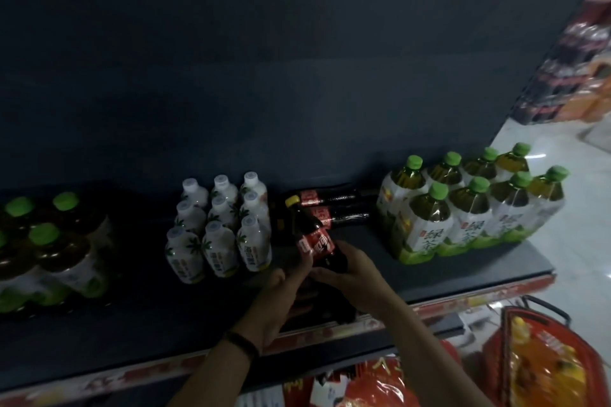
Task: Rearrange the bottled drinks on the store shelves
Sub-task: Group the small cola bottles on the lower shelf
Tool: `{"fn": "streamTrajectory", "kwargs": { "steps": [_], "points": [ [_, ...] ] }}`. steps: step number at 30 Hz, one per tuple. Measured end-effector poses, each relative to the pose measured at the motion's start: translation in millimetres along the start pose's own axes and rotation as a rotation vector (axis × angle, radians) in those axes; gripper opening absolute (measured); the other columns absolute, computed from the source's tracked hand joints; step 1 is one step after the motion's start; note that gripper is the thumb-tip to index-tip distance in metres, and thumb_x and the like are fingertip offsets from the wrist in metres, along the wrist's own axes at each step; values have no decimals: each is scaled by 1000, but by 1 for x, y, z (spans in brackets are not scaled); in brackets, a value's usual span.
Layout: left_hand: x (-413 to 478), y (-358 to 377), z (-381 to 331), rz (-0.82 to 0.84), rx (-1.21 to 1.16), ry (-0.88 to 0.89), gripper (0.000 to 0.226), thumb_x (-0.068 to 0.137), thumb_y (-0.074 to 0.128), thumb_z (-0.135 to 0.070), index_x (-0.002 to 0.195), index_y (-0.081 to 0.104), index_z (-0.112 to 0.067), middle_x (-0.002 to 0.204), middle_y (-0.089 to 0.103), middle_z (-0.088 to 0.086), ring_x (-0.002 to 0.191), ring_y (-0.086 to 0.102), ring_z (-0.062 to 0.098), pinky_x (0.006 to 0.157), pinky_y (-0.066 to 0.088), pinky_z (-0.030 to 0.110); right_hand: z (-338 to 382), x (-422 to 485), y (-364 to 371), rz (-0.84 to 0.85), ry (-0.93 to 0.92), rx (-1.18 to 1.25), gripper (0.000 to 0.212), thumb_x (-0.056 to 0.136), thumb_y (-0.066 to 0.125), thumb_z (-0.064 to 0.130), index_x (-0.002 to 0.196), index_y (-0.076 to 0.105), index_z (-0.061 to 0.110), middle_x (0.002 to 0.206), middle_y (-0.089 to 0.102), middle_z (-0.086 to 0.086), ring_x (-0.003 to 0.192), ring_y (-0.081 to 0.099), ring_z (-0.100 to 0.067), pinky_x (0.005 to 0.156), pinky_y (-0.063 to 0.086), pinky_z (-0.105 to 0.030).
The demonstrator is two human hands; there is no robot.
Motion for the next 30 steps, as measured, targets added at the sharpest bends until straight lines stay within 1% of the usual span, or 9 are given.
{"fn": "streamTrajectory", "kwargs": {
  "steps": [3, 5, 7, 9, 12, 15, 18, 24, 30],
  "points": [
    [-4, 11, -15, 17, -154, 81, 43, 89, 80, -42, 122, 76, -15, 120, 79, 15, 113, 76, 34, 105, 57, 56, 14, -6, 7, 114, -36, 144, 38, 90, 80, 28, 126, 70, 21, 115, 79, -4, 108, 76, -25, 95, 61, -47],
    [-8, 10, -21, -35, -160, 167, 43, 85, 82, -38, 121, 77, -15, 121, 78, 15, 116, 75, 34, 109, 53, 57, 19, -3, 3, 193, 3, 183, 18, 101, 67, 13, 117, 75, 16, 109, 79, -5, 103, 76, -25, 91, 58, -40],
    [-13, 2, -20, -88, -152, 207, 38, 86, 81, -36, 120, 78, -18, 121, 79, 9, 117, 74, 29, 108, 54, 52, 22, 14, -15, 74, -45, -45, 18, 102, 62, 12, 94, 77, 20, 94, 75, 0, 90, 71, -17, 83, 54, -37],
    [-23, -2, -20, -122, -176, 200, 23, 93, 75, -31, 114, 80, -23, 117, 81, 2, 114, 76, 22, 102, 56, 44, 27, 46, -38, -146, -174, -433, 10, 96, 65, 17, 99, 74, 20, 104, 72, -2, 98, 69, -22, 86, 54, -37],
    [-34, -7, -19, -145, -221, 198, 17, 96, 72, -29, 110, 80, -25, 113, 82, -1, 105, 78, 15, 98, 56, 42, 31, 85, -49, -111, -69, -748, 53, 91, 71, 31, 141, 54, 23, 139, 56, -8, 129, 56, -34, 109, 48, -48],
    [-40, -16, -23, -194, -231, 210, 29, 88, 76, -35, 114, 79, -24, 115, 81, 2, 109, 78, 22, 106, 55, 49, 23, 106, -39, 71, -9, -965, 74, 90, 73, 45, 152, 39, 25, 151, 43, -7, 145, 39, -36, 122, 32, -55],
    [-41, -26, -24, -238, -220, 222, 51, 76, 82, -45, 122, 75, -25, 119, 80, -2, 117, 74, 23, 112, 51, 52, 12, 116, -30, 127, -28, -1098, 77, 92, 72, 47, 156, 35, 26, 156, 40, -9, 149, 37, -37, 123, 28, -54],
    [-51, -35, -29, -215, -226, 199, 36, 83, 76, -39, 115, 80, -22, 118, 79, 12, 110, 76, 33, 109, 52, 58, 10, 122, -10, 289, 105, -922, 91, 82, 85, 53, 153, 44, 13, 150, 55, -17, 135, 57, -38, 110, 50, -44],
    [-74, -47, -27, -251, -193, 163, 45, 84, 74, -30, 123, 72, -8, 112, 78, 22, 96, 77, 35, 87, 60, 49, -3, 100, 3, 248, 194, -557, 73, 64, 91, 51, 130, 73, 24, 124, 76, -3, 115, 71, -24, 95, 57, -32]
  ]
}}
Point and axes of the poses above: each hand's wrist, its own x-axis towards the middle knuckle, its own y-axis out of the palm, z = x × y, the point moved 4 cm from there along x, towards the middle knuckle
